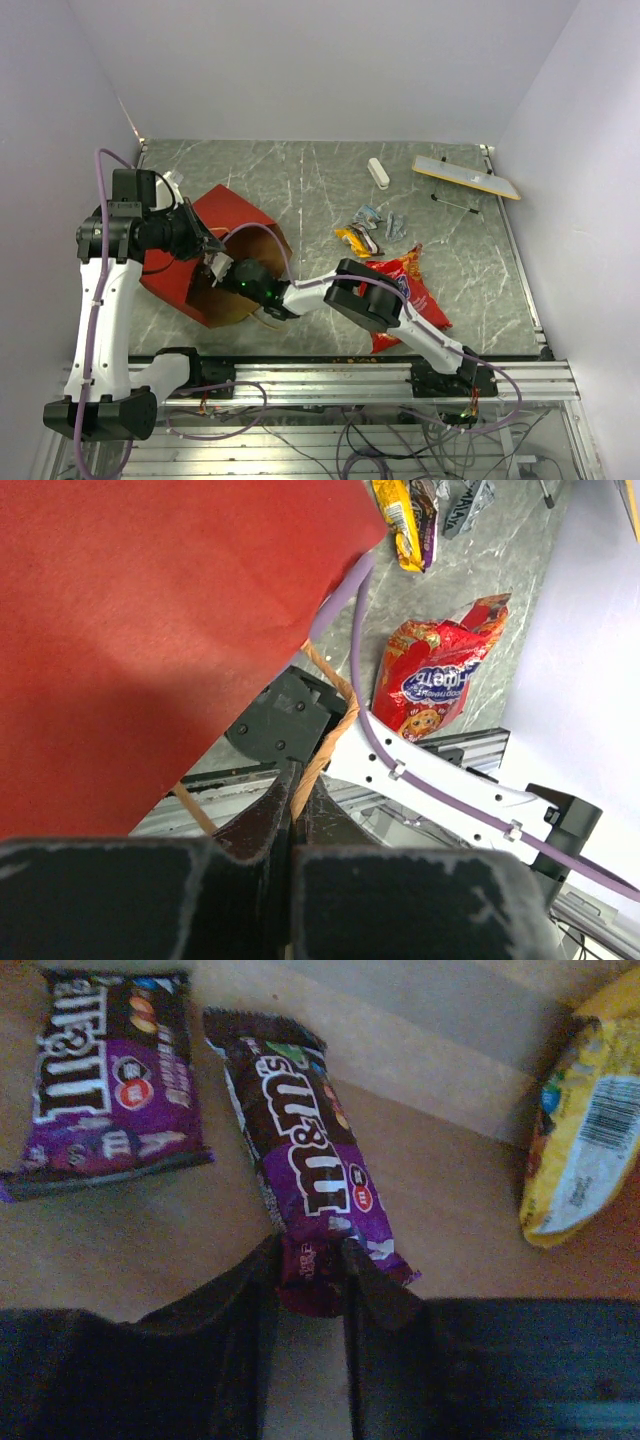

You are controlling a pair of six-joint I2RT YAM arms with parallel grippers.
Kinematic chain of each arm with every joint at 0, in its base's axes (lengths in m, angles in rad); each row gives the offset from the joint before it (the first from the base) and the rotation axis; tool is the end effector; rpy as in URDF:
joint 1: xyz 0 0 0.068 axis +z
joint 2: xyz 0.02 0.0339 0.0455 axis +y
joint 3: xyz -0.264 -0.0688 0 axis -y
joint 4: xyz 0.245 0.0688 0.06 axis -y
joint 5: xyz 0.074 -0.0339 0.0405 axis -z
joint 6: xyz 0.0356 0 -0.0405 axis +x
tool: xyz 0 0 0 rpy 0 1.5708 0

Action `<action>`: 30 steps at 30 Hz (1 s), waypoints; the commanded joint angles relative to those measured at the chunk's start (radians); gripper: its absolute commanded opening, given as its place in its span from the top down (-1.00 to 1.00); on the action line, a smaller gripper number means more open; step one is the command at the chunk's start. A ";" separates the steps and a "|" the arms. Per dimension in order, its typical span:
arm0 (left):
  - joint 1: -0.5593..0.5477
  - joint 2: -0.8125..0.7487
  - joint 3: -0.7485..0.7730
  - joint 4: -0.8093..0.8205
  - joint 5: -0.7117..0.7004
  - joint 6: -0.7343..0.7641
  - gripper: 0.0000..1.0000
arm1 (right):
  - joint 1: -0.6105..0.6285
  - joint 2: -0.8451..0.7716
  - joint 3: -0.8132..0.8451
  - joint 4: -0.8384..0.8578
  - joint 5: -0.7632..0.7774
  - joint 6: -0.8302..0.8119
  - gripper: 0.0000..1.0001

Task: Take the snacks out of the paper bag
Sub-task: Take out the snack from the paper bag.

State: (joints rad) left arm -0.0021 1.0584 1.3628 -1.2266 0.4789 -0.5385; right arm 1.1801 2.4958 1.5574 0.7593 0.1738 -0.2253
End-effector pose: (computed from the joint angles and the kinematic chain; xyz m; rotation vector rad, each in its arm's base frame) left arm 0.1701 -0.0168 0.3901 -0.4688 2.4871 -0.8199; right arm 0.2081 0.4890 0.0908 -1.0481 1.4373 0.5436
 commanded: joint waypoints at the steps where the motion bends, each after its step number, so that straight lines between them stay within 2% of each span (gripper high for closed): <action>1: -0.003 -0.036 -0.033 -0.011 -0.008 -0.004 0.86 | -0.036 -0.043 -0.050 -0.056 0.014 -0.056 0.65; 4: -0.003 -0.046 -0.055 0.004 -0.011 -0.010 0.86 | -0.043 -0.084 -0.095 -0.078 -0.015 -0.107 0.87; 13: -0.003 -0.046 -0.067 0.042 -0.029 -0.028 0.86 | -0.046 -0.277 -0.307 -0.067 -0.035 -0.150 1.00; 30: -0.003 -0.041 -0.108 0.163 -0.007 -0.098 0.86 | -0.042 -0.630 -0.590 -0.156 -0.043 0.000 1.00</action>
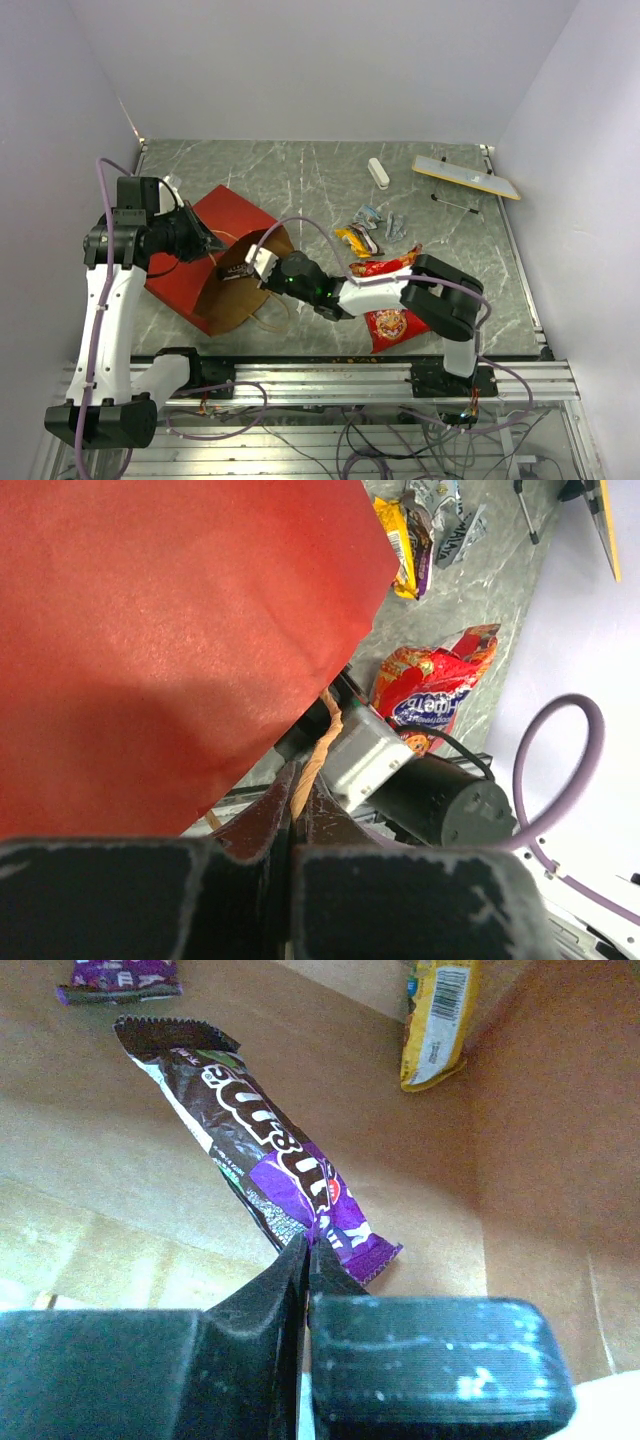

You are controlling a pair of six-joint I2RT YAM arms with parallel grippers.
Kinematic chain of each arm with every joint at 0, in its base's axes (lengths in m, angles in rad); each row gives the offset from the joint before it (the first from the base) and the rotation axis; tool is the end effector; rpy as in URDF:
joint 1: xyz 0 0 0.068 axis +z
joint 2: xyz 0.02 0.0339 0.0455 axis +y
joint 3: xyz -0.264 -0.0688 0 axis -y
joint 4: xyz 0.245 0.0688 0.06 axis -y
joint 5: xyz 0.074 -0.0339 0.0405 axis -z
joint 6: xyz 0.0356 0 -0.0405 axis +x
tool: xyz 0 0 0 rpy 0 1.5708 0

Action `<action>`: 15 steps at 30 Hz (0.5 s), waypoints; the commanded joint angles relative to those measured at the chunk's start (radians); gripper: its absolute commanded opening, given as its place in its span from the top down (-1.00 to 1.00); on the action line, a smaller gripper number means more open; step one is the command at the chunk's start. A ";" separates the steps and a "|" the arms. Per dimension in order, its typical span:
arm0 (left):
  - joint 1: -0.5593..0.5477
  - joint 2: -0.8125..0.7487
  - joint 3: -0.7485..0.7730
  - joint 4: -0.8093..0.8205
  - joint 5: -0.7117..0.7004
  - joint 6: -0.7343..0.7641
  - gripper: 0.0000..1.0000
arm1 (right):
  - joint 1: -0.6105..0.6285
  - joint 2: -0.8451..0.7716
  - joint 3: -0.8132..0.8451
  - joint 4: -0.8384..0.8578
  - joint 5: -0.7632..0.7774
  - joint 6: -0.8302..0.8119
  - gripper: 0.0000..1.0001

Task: Take the snacks out of the paper bag
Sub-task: Take out the snack from the paper bag.

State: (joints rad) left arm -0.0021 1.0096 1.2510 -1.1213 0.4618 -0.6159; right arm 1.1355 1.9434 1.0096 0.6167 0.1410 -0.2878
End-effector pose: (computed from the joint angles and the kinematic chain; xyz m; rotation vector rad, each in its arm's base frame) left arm 0.1705 -0.0162 0.3722 -0.5527 2.4429 -0.8321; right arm 0.1791 0.3732 0.1641 -1.1714 1.5077 0.4453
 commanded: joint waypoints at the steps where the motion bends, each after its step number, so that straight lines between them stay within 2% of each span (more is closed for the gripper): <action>1: -0.003 0.009 0.002 0.063 0.013 -0.023 0.86 | 0.003 -0.105 -0.055 -0.023 -0.012 0.074 1.00; 10: -0.003 0.019 0.008 0.077 0.006 -0.013 0.86 | 0.002 -0.355 -0.201 -0.093 -0.080 0.068 1.00; 15: -0.003 0.011 0.004 0.111 0.002 -0.025 0.86 | 0.001 -0.521 -0.282 -0.181 -0.028 0.044 1.00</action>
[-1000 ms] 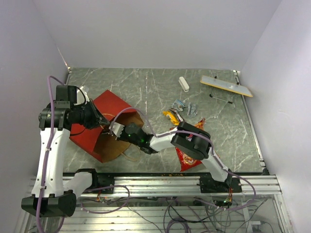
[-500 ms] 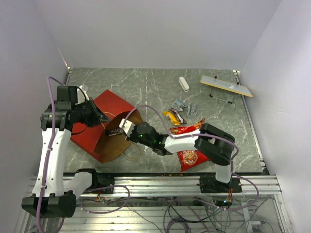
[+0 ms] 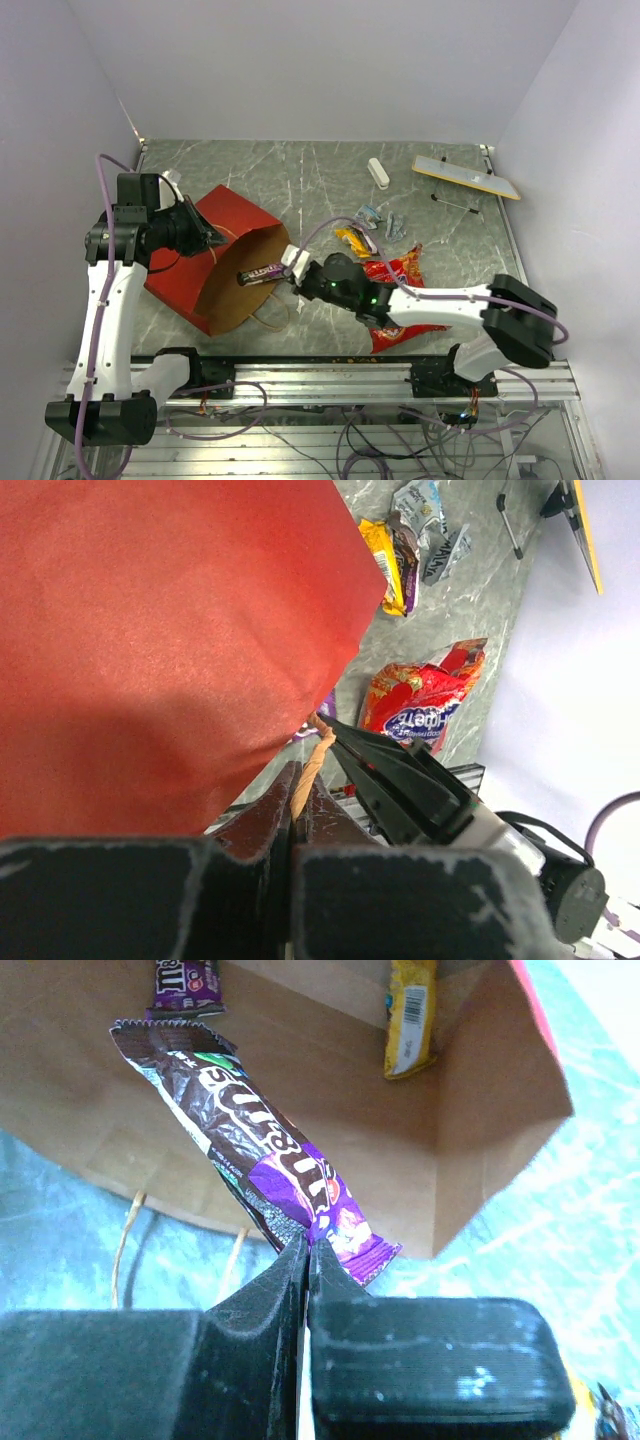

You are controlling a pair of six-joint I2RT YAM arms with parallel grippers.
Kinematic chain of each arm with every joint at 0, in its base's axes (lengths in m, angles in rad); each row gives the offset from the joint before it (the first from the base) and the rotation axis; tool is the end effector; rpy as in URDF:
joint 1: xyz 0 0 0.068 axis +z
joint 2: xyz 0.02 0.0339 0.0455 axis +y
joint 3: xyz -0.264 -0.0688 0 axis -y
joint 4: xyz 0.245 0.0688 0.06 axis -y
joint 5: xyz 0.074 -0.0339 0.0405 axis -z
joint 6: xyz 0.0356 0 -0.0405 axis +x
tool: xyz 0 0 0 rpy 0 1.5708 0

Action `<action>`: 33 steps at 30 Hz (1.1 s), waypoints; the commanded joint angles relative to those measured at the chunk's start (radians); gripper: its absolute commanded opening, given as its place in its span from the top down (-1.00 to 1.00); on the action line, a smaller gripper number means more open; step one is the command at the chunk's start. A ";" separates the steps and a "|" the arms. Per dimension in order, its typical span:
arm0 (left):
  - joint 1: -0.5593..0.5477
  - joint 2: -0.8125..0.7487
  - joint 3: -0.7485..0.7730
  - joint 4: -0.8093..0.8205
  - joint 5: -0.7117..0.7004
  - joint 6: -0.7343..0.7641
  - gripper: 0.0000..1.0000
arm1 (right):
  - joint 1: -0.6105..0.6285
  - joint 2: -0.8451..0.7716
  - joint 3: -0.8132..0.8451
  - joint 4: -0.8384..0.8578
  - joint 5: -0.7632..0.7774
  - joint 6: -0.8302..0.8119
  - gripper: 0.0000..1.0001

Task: Take the snacks out of the paper bag
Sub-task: Take out the snack from the paper bag, then place the snack at the center of the board.

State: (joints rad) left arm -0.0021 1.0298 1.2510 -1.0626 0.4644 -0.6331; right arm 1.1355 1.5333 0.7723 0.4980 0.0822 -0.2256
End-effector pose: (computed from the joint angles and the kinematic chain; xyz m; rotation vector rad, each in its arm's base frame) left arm 0.1804 -0.0163 0.3732 -0.5521 2.4069 -0.8457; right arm 0.1437 0.3022 0.2233 -1.1303 1.4897 0.5604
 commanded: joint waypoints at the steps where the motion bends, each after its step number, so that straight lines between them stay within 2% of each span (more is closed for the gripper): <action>1: -0.003 -0.007 0.007 0.052 -0.005 -0.007 0.86 | 0.002 -0.144 -0.054 -0.080 0.060 -0.018 1.00; 6: -0.003 0.002 0.015 0.049 -0.027 0.004 0.86 | -0.018 -0.274 -0.077 -0.164 0.221 0.011 1.00; 10: -0.003 0.014 0.035 0.042 -0.055 0.016 0.86 | -0.059 -0.345 -0.100 -0.183 0.329 0.113 1.00; 13: -0.003 0.030 0.058 0.035 -0.054 0.025 0.86 | -0.105 -0.362 -0.095 -0.218 0.455 0.255 1.00; 16: -0.004 0.034 0.054 0.041 -0.040 0.019 0.86 | -0.187 -0.357 -0.061 -0.291 0.486 0.465 1.00; 19: -0.003 0.025 0.045 0.048 -0.029 0.012 0.86 | -0.257 -0.322 -0.022 -0.358 0.506 0.595 1.00; 22: -0.003 0.024 0.065 0.037 -0.032 0.015 0.86 | -0.305 -0.256 0.032 -0.423 0.546 0.644 1.00; 27: -0.003 0.068 0.169 -0.018 -0.040 0.043 0.86 | -0.385 -0.110 0.146 -0.553 0.573 0.671 1.00; 33: -0.003 0.086 0.234 -0.027 -0.041 0.031 0.86 | -0.447 0.012 0.213 -0.617 0.600 0.688 1.00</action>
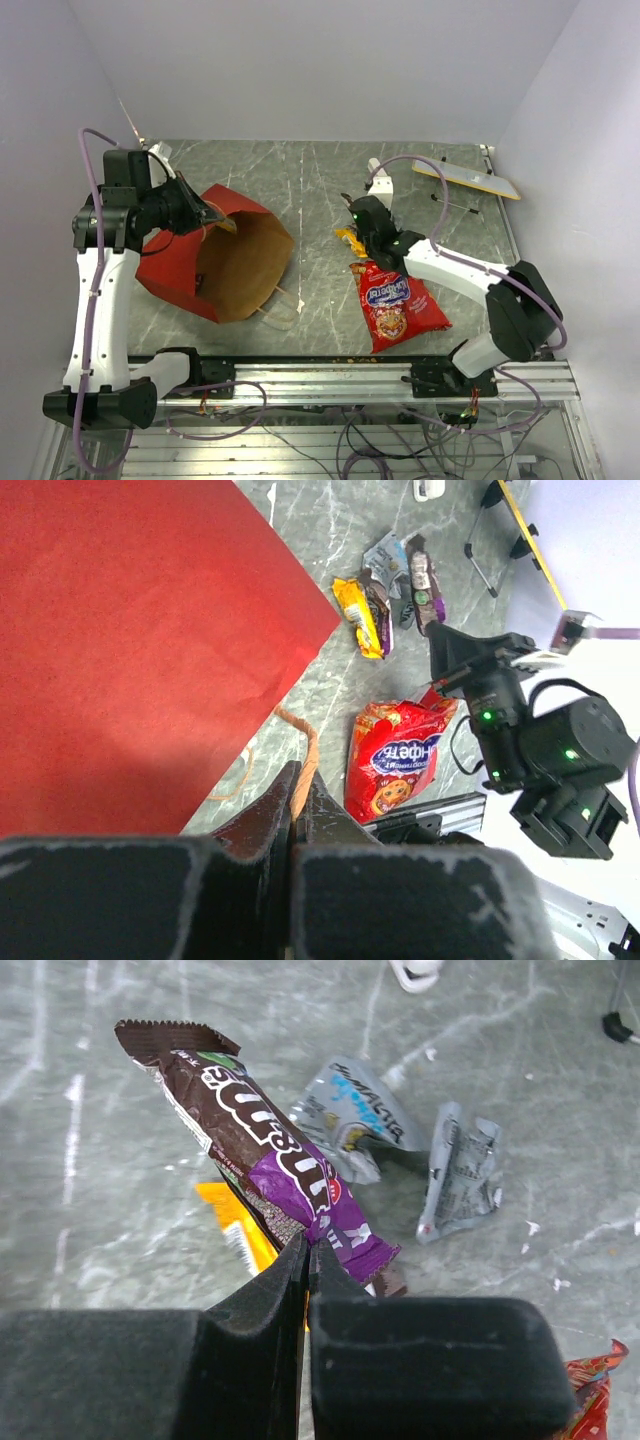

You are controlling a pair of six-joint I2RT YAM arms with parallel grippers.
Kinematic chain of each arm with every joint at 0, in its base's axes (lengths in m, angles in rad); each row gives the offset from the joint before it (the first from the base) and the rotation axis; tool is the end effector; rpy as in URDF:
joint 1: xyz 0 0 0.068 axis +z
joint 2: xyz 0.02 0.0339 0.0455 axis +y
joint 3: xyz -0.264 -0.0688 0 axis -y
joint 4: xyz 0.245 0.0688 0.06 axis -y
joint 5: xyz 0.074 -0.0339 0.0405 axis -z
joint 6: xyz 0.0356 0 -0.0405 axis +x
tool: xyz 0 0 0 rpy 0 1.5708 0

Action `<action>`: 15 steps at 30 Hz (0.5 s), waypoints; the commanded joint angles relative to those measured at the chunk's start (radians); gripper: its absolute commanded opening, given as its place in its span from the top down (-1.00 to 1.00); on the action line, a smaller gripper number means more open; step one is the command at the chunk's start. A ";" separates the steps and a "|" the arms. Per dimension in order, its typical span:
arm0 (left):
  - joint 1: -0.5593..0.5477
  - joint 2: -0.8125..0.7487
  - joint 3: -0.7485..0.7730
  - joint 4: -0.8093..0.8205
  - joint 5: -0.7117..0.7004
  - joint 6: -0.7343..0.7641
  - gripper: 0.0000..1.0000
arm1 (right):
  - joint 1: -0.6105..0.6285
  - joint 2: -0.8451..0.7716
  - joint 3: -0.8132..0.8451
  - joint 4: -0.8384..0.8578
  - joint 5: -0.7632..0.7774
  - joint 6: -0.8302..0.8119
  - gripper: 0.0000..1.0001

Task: Take the snacks out of the paper bag
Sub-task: Place the snack at the center of the board.

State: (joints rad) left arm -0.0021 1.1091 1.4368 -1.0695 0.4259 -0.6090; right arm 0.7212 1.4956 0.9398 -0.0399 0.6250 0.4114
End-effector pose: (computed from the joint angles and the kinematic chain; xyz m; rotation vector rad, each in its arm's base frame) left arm 0.1935 -0.0151 0.4136 -0.4898 2.3140 -0.7972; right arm 0.2579 0.1990 0.2407 0.0302 2.0431 0.0238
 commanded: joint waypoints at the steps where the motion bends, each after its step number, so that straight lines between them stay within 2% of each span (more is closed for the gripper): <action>1: -0.003 0.006 0.052 -0.020 0.002 0.005 0.86 | -0.041 0.066 0.050 -0.085 0.060 0.056 1.00; 7: -0.003 0.019 0.067 -0.059 0.000 0.032 0.86 | -0.071 0.134 0.041 -0.070 0.049 0.082 1.00; 12: -0.003 -0.021 -0.016 -0.027 0.018 0.012 0.86 | -0.074 0.150 0.052 -0.062 0.028 0.070 1.00; 13: -0.003 -0.025 -0.031 -0.025 0.027 0.010 0.86 | -0.073 0.141 0.052 -0.067 0.027 0.072 0.97; 15: -0.003 -0.035 -0.057 -0.023 0.030 0.006 0.86 | -0.072 0.111 0.036 -0.049 0.007 0.063 0.73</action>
State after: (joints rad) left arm -0.0021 1.1034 1.4246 -1.1023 0.4305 -0.5999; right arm 0.6537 1.6455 0.9649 -0.1135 0.6384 0.4633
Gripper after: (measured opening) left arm 0.076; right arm 0.050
